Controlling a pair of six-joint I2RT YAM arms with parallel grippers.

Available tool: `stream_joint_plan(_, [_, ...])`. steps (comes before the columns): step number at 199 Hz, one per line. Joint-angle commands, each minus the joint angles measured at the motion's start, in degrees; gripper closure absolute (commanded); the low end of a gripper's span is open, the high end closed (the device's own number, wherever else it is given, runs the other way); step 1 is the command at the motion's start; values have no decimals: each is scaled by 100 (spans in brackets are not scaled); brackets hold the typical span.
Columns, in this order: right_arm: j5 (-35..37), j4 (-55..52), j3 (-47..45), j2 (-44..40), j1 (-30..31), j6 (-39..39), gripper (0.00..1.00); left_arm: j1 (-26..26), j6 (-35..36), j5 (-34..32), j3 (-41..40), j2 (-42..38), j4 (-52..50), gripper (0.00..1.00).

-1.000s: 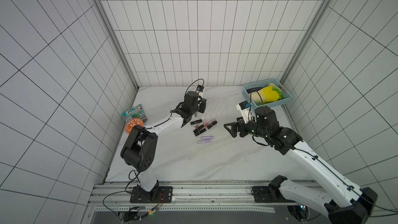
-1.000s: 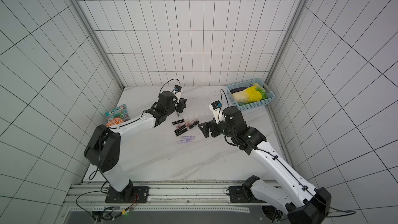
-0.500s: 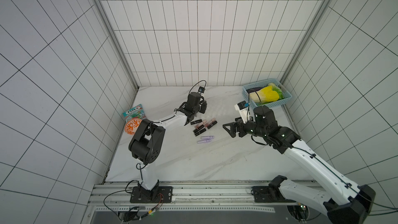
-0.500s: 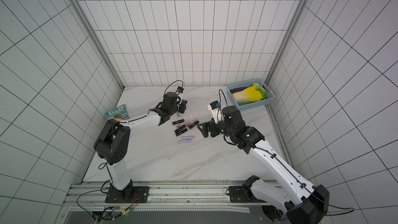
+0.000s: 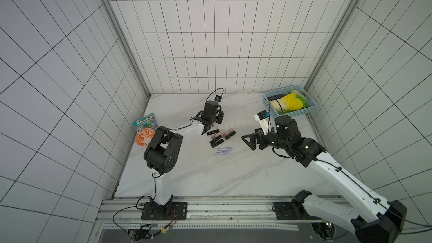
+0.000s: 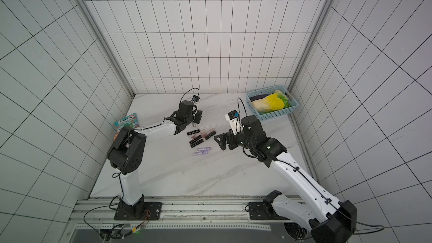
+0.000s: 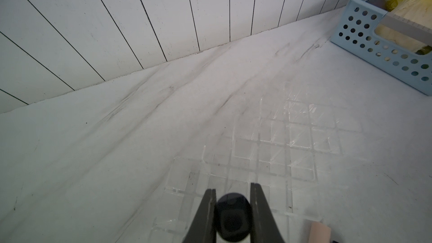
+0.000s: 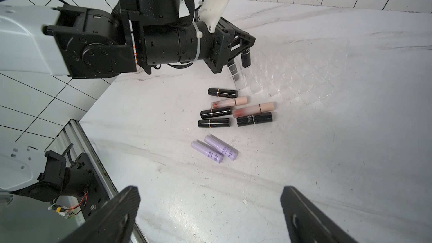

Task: Arrange the lipsticks in the organizer
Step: Place the lipstick in the storage box.

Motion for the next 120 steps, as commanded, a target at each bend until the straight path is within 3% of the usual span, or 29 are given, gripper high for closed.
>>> stream_joint_plan(1, [-66,48,-117,13,-38,-79,1,21,-66,82,135,75,-93,64])
stream_joint_plan(33, [176,-392,187,389,-37,-301,1,-18,-159,135,-133,-360,102,37])
stream_joint_plan(49, [383,-722,434,714,-37,-479,3,-32,-299,103,-360,-728,241,28])
stream_joint_plan(82, [490,-1222,1032,1705,-29,-910,7,104,-1329,-534,-1107,-1940,54,26])
stream_joint_plan(120, [410,-1236,1565,2836,23,-1367,5,390,-2522,-297,-2617,-3590,9,26])
